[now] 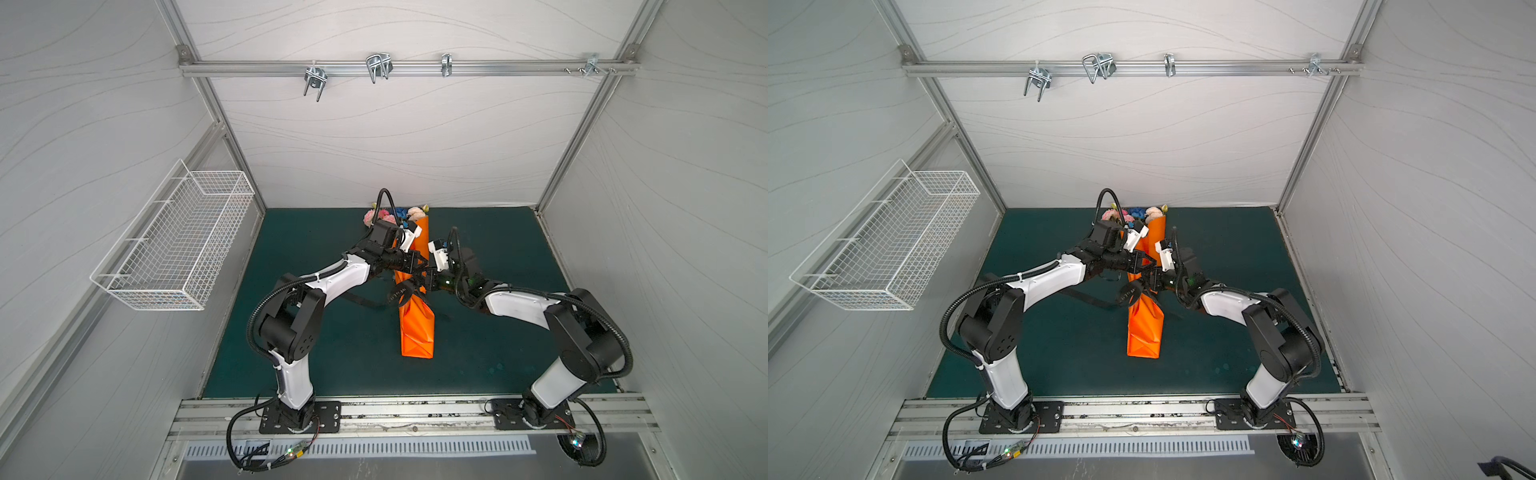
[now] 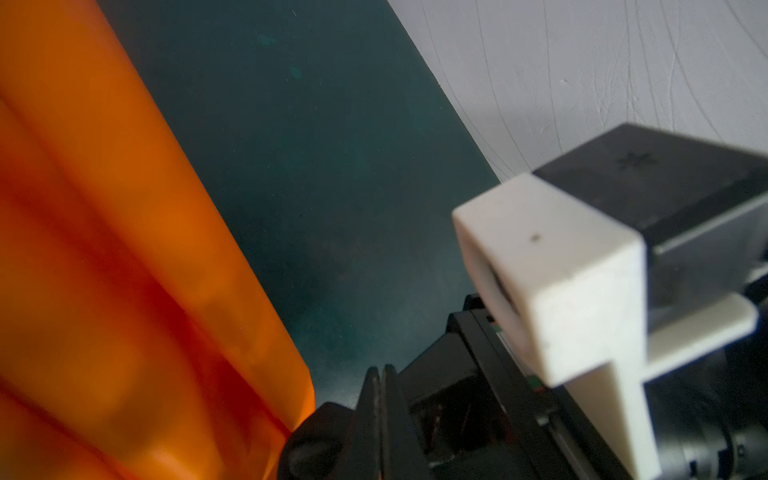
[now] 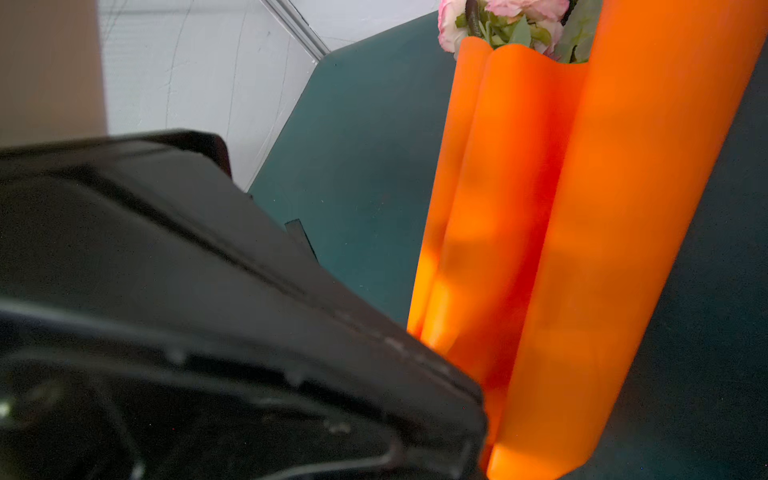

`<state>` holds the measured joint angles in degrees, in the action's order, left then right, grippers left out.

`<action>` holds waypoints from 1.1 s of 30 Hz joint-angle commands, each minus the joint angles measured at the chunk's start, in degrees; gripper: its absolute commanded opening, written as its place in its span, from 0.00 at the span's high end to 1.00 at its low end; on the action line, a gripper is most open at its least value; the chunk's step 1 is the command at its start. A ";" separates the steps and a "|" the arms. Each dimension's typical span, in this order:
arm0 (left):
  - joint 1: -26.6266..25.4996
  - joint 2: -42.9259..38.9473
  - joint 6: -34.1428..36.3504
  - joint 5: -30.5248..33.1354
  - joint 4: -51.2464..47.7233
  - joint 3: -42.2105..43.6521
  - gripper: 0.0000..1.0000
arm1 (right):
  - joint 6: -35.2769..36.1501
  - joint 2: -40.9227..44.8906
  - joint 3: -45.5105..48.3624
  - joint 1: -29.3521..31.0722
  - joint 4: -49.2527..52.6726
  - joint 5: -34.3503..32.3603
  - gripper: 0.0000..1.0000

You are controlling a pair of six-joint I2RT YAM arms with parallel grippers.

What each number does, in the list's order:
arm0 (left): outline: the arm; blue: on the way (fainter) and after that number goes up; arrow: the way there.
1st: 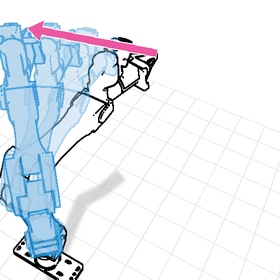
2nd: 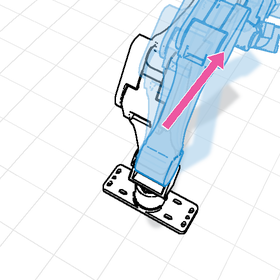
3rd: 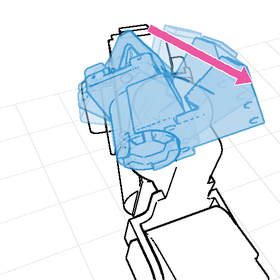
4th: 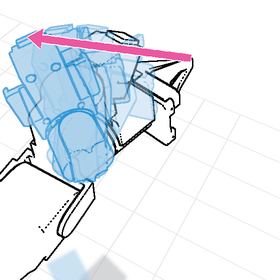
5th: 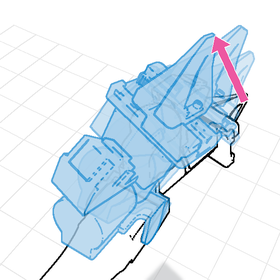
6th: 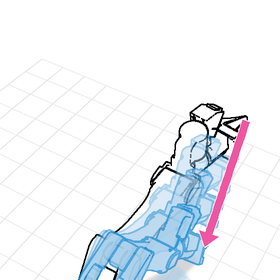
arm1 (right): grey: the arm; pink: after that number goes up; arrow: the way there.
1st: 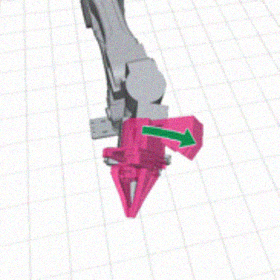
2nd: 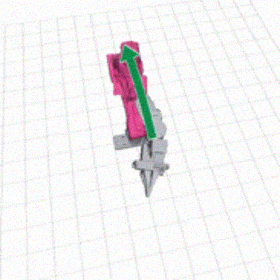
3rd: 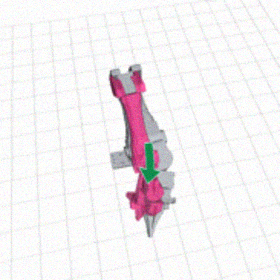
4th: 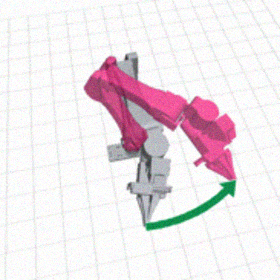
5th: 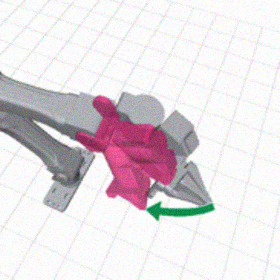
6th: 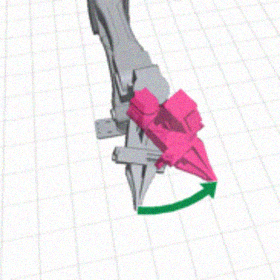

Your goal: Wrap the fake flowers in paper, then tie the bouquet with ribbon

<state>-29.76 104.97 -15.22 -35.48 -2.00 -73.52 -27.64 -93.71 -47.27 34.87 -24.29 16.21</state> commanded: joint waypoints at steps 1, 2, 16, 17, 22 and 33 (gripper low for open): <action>-0.31 0.50 0.32 -1.98 -0.05 -1.97 1.00 | -1.10 0.40 0.28 0.20 -4.62 -2.83 0.80; -0.37 0.40 0.50 -1.99 -0.32 -1.81 1.00 | -1.17 0.69 0.48 0.28 -4.62 -3.27 0.79; 0.32 0.41 -1.41 -3.01 -0.16 -0.13 0.71 | -1.69 -0.48 0.47 0.11 -6.74 -2.76 0.92; 0.38 0.23 -1.94 -2.95 0.32 0.25 0.71 | -1.84 -0.71 0.35 0.07 -6.82 -2.84 0.94; 1.06 -2.73 -3.78 -0.03 1.49 3.48 0.58 | -1.72 -1.20 -0.42 -0.19 -6.14 -2.61 0.85; 2.55 -17.13 5.26 5.56 1.14 20.26 0.45 | -3.47 0.04 -1.38 -1.80 -3.77 0.05 0.88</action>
<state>-27.38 90.63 -16.23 -29.98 -0.73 -55.16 -30.00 -94.78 -47.13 33.58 -27.22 15.25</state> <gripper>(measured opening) 0.549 0.128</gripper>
